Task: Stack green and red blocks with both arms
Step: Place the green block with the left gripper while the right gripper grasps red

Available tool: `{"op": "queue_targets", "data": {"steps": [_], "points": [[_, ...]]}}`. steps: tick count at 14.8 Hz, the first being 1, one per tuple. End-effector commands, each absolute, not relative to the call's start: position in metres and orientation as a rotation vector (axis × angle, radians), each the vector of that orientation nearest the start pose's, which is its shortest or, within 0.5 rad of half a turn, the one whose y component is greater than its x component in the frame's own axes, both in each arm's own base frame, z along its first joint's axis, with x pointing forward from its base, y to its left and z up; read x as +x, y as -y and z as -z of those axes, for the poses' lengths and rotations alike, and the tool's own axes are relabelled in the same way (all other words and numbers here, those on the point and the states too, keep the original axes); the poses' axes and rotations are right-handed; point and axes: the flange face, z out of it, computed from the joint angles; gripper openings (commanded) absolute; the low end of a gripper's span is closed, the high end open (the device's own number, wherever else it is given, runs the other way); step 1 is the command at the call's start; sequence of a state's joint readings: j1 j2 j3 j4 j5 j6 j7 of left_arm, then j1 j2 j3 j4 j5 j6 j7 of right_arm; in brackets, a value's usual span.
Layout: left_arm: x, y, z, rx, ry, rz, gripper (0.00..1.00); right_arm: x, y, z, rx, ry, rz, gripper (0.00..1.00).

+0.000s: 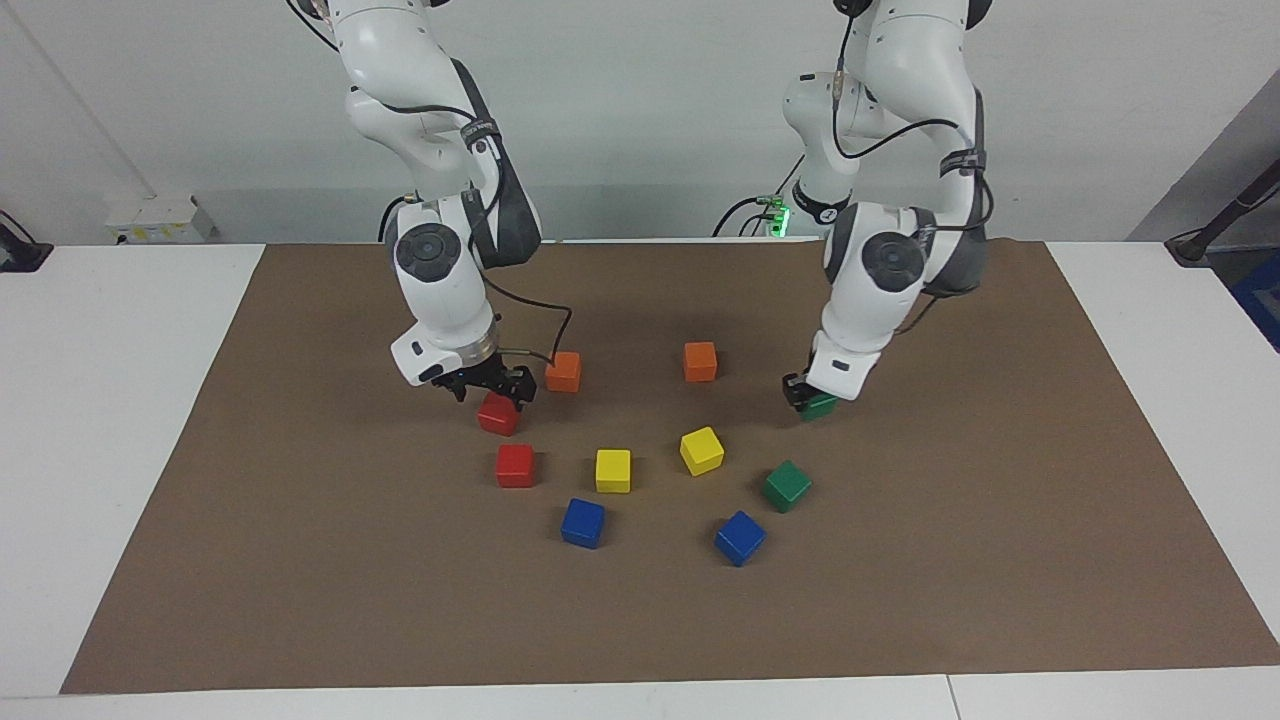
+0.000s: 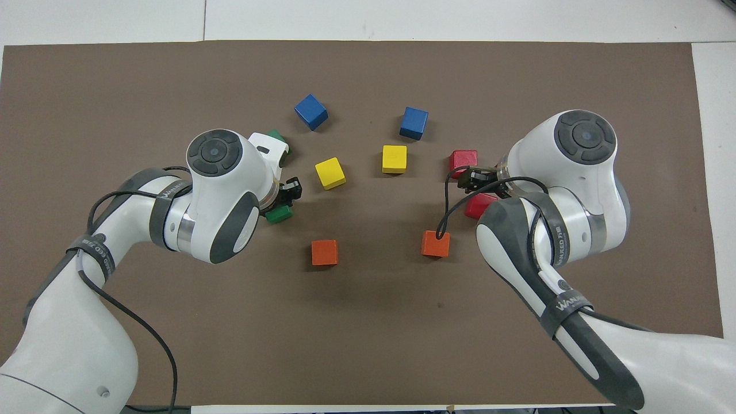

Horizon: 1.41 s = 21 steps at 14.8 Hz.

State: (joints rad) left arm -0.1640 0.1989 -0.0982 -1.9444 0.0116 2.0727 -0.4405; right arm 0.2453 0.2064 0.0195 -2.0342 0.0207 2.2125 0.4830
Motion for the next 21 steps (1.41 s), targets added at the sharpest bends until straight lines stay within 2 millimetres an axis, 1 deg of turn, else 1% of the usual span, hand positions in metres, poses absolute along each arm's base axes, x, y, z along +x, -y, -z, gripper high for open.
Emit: {"op": "queue_targets", "data": {"steps": [1, 2, 5, 7, 9, 10, 12, 14, 15, 18, 21], "points": [[0.583, 0.095, -0.386, -3.127, 0.134, -0.096, 0.0, 0.547, -0.15, -0.336, -3.094, -0.406, -0.029, 1.0], [0.589, 0.076, -0.388, -3.134, 0.108, -0.075, 0.0, 0.544, -0.149, -0.33, -3.098, -0.404, -0.047, 1.0], [0.601, 0.025, -0.392, -3.146, 0.037, -0.004, 0.0, 0.543, -0.149, -0.329, -3.1, -0.395, -0.049, 1.0], [0.604, 0.005, -0.384, -3.148, -0.023, -0.003, 0.0, 0.542, -0.149, -0.324, -3.101, -0.4, -0.056, 1.0], [0.61, -0.011, -0.372, -3.15, -0.088, 0.0, 0.0, 0.543, -0.149, -0.319, -3.089, -0.403, -0.004, 1.0], [0.613, -0.01, -0.367, -3.149, -0.12, -0.004, 0.0, 0.544, -0.149, -0.318, -3.086, -0.403, 0.007, 1.0], [0.616, -0.008, -0.348, -3.136, -0.156, -0.031, 0.0, 0.544, -0.149, -0.313, -3.087, -0.405, 0.0, 1.0], [0.615, -0.008, -0.34, -3.134, -0.177, -0.033, 0.0, 0.543, -0.152, -0.311, -3.088, -0.401, 0.0, 1.0], [0.616, -0.007, -0.338, -3.135, -0.178, -0.028, 0.0, 0.542, -0.16, -0.312, -3.089, -0.38, 0.006, 1.0], [0.616, -0.007, -0.335, -3.136, -0.178, -0.024, 0.0, 0.544, -0.167, -0.31, -3.076, -0.388, 0.047, 1.0], [0.613, -0.006, -0.325, -3.139, -0.156, -0.038, 0.0, 0.544, -0.167, -0.31, -3.074, -0.395, 0.047, 1.0]]}}
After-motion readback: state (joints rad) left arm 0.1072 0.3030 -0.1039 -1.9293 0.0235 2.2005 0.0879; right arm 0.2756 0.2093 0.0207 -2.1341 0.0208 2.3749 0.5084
